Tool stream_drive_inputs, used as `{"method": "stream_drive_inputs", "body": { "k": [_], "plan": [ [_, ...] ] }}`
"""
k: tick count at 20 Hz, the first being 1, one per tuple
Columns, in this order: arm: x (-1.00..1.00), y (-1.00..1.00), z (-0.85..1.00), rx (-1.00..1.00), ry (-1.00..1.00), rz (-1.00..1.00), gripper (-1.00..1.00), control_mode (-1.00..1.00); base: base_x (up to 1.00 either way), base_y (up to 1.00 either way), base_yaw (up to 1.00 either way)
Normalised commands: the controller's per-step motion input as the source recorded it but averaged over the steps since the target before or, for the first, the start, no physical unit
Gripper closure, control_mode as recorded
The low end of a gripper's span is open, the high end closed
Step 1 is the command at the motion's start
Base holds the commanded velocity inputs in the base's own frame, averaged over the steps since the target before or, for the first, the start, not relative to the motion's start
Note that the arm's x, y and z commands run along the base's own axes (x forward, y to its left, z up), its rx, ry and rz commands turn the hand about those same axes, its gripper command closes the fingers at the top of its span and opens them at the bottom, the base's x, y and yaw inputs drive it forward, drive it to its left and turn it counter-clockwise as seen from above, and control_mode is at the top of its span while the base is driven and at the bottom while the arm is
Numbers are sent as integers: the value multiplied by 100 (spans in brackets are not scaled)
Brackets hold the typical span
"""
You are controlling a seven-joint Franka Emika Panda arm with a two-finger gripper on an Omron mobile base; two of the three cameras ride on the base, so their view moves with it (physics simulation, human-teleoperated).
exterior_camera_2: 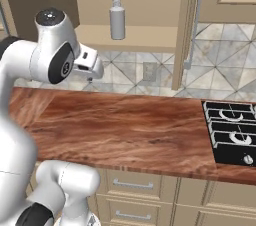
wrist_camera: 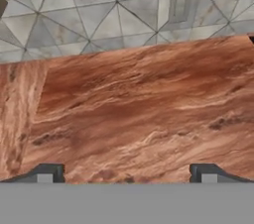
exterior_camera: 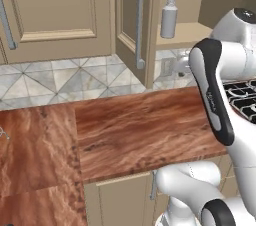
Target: Move the cutting board and knife to the sink. Then move spray from the cabinet to the counter.
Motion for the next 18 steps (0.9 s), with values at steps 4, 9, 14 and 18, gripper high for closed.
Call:
{"method": "stream_drive_inputs", "body": {
  "k": [4,9,14,18],
  "plan": [
    [1,0,39,0,-34,0,-100,-100,0,0,0],
    [6,3,37,0,-38,0,-100,-100,0,0,0],
    [7,7,36,0,-40,0,-100,-100,0,0,0],
    [5,1,41,0,-35,-1,-100,-100,0,0,0]
  ]
}}
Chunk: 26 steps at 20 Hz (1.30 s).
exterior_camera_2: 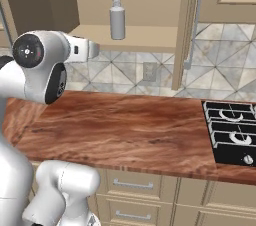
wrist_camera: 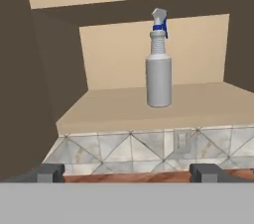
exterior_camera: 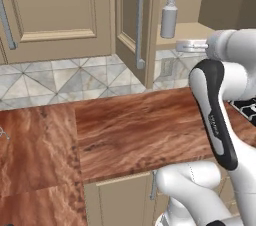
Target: Move the cutting board and knife to the sink. Then move spray from the cabinet to the counter.
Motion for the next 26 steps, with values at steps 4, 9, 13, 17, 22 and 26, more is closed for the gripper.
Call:
{"method": "stream_drive_inputs", "body": {
  "k": [4,9,13,17,22,26],
  "plan": [
    [2,0,42,0,-17,-6,-100,-100,0,0,0],
    [0,0,48,0,-6,-9,-100,-100,0,0,0],
    [0,-10,54,0,0,-9,-100,-100,0,0,0],
    [0,-25,43,0,0,-7,-100,-100,0,0,0],
    [0,-30,18,0,-4,-2,-100,-100,0,0,0],
    [0,-10,1,0,-11,0,-100,-100,0,0,0]
  ]
}}
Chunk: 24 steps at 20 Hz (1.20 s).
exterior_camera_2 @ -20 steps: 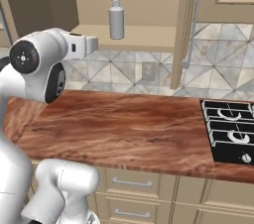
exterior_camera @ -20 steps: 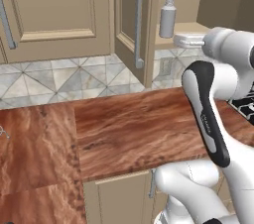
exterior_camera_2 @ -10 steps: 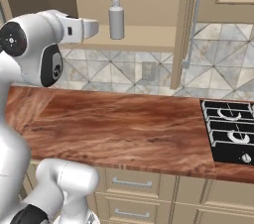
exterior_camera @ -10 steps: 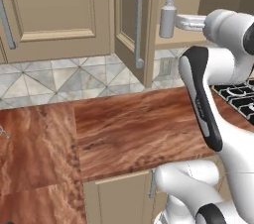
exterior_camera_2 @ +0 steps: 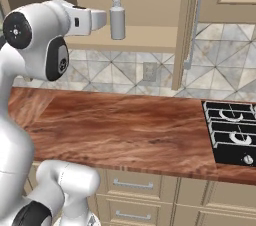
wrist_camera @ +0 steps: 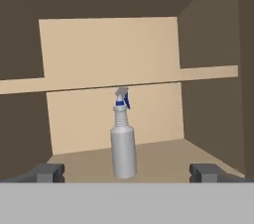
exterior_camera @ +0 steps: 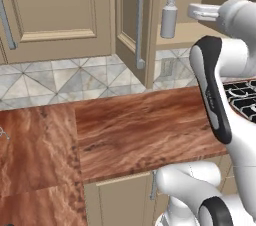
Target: Move the cutting board and knife to the sink. Then move spray from the cabinet to the counter.
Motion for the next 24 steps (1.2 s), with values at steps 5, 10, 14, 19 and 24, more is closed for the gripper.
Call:
{"method": "stream_drive_inputs", "body": {
  "k": [5,10,14,19,24],
  "plan": [
    [2,0,0,0,-13,0,-100,-100,0,0,0],
    [20,0,-4,0,-1,0,-100,-100,0,0,0],
    [14,-1,0,0,2,0,-100,-100,0,0,0],
    [28,0,0,0,4,0,-100,-100,0,0,0],
    [53,0,-5,0,0,0,-100,-100,0,0,0]
  ]
}}
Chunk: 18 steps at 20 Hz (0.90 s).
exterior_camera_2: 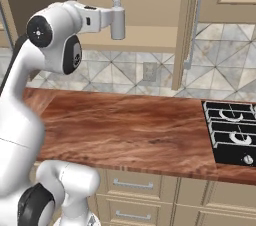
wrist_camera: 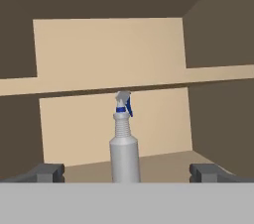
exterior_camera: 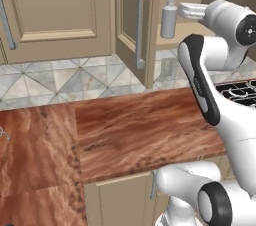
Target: Move the cutting board and knife to the sink. Then move spray from the cabinet to the counter.
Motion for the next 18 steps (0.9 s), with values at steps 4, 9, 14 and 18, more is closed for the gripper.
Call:
{"method": "stream_drive_inputs", "body": {
  "k": [4,9,14,18],
  "plan": [
    [49,0,-4,0,0,0,-100,-100,0,0,0],
    [48,0,-19,0,0,0,-100,-100,0,0,0],
    [52,0,-14,0,0,0,-100,-100,0,0,0],
    [40,0,-4,0,0,0,-100,-100,0,0,0]
  ]
}}
